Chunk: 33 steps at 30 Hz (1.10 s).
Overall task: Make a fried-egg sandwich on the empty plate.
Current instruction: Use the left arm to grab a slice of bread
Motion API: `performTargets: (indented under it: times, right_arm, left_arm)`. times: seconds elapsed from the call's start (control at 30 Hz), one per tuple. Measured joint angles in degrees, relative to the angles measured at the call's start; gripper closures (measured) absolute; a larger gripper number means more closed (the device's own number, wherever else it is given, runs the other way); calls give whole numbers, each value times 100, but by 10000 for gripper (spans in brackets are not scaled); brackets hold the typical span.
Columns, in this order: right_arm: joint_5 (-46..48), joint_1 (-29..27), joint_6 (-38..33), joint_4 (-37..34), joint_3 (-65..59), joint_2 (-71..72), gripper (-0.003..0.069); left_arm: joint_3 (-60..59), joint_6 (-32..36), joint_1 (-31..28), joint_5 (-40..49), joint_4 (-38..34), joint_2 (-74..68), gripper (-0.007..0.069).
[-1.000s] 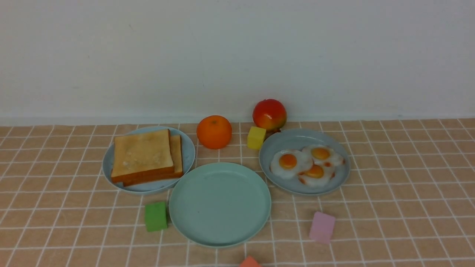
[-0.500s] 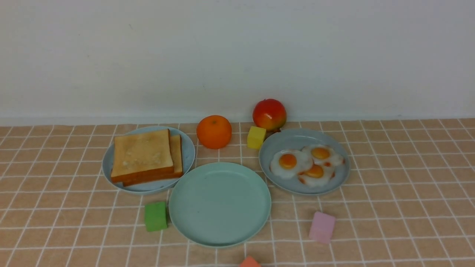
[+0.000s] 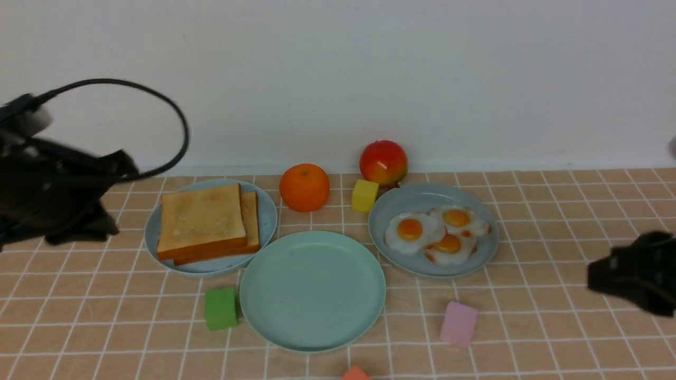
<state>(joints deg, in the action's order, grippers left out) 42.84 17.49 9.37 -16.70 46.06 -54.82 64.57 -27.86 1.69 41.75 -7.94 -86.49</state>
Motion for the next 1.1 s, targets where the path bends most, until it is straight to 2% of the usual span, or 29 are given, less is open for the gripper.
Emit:
performTargets:
  times: [0.2, 0.33, 0.37, 0.47, 0.6, 0.8, 0.93, 1.1]
  right_arm:
    - [41, 129, -577, -521, 0, -63, 418]
    - [163, 140, -716, -702, 0, -63, 418]
    - [163, 140, -716, -702, 0, -63, 418]
    - [222, 140, -738, -737, 0, -63, 418]
    - [264, 140, -738, -742, 0, -63, 418]
    - [308, 140, -750, -761, 0, -63, 418]
    - [315, 140, -750, -761, 0, -63, 418]
    - [315, 140, -750, -806, 0, -63, 418]
  left_arm:
    - [1057, 414, 0, 117, -56, -1103, 517]
    - [1926, 612, 0, 454, 85, -1930, 403]
    - [1955, 614, 0, 467, 94, -1959, 403]
    - [2367, 746, 0, 658, 156, -2431, 291]
    - [2485, 1015, 0, 612, 156, -2774, 242]
    - [2500, 1234, 0, 457, 148, -3151, 242]
    - [2533, 1267, 0, 377, 107, -3354, 270]
    - [2547, 1382, 0, 345, 27, -3361, 400]
